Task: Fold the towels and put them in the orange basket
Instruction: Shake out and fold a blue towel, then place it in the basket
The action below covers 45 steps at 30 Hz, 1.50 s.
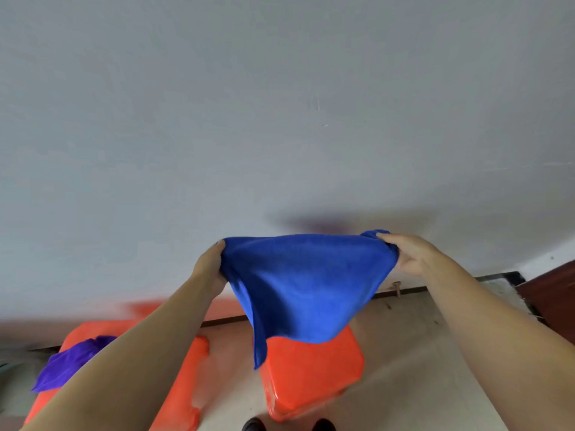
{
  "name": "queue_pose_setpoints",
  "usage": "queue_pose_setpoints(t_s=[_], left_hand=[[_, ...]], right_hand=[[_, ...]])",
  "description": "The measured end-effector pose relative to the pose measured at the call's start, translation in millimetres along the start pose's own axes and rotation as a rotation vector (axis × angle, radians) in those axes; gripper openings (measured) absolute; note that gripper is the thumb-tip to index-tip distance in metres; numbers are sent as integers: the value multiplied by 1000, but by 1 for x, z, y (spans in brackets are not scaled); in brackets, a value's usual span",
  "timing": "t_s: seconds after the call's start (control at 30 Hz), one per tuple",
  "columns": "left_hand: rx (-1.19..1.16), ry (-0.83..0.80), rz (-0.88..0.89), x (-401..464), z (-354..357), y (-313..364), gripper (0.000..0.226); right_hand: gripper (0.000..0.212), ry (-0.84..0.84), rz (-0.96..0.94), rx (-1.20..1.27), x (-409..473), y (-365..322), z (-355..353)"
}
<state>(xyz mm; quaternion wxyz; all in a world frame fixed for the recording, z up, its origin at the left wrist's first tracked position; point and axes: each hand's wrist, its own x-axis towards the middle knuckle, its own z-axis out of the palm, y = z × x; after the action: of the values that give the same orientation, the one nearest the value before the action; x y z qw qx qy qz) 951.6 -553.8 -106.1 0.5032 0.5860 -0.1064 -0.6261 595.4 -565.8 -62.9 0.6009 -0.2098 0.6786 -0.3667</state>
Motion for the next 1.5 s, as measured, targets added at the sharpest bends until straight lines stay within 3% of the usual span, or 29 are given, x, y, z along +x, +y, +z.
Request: queue_pose_setpoints(t_s=[0.13, 0.27, 0.4, 0.47, 0.6, 0.7, 0.8, 0.93, 1.5], left_hand=[[-79, -76, 1, 1, -5, 15, 30], [-82, -116, -74, -7, -4, 24, 18], [314, -160, -356, -11, -1, 22, 31], [495, -185, -453, -15, 0, 15, 27], [717, -161, -447, -28, 7, 8, 24], [545, -95, -364, -29, 7, 13, 21], [220, -106, -225, -24, 6, 21, 19], [4, -156, -77, -22, 10, 28, 16], [-273, -126, 297, -31, 38, 64, 14]], right_hand=[[20, 47, 26, -57, -5, 0, -3], [35, 116, 4, -60, -9, -1, 4], [36, 84, -73, -1, -17, -13, 10], [32, 79, -120, 15, -19, -21, 12], [26, 120, -203, 29, -22, -33, 11], [23, 165, -251, 22, -23, -35, 6], [15, 204, -301, 18, -24, -37, 2], [10, 239, -341, 62, -25, -37, -3], [12, 267, -370, 225, -28, -49, -5]])
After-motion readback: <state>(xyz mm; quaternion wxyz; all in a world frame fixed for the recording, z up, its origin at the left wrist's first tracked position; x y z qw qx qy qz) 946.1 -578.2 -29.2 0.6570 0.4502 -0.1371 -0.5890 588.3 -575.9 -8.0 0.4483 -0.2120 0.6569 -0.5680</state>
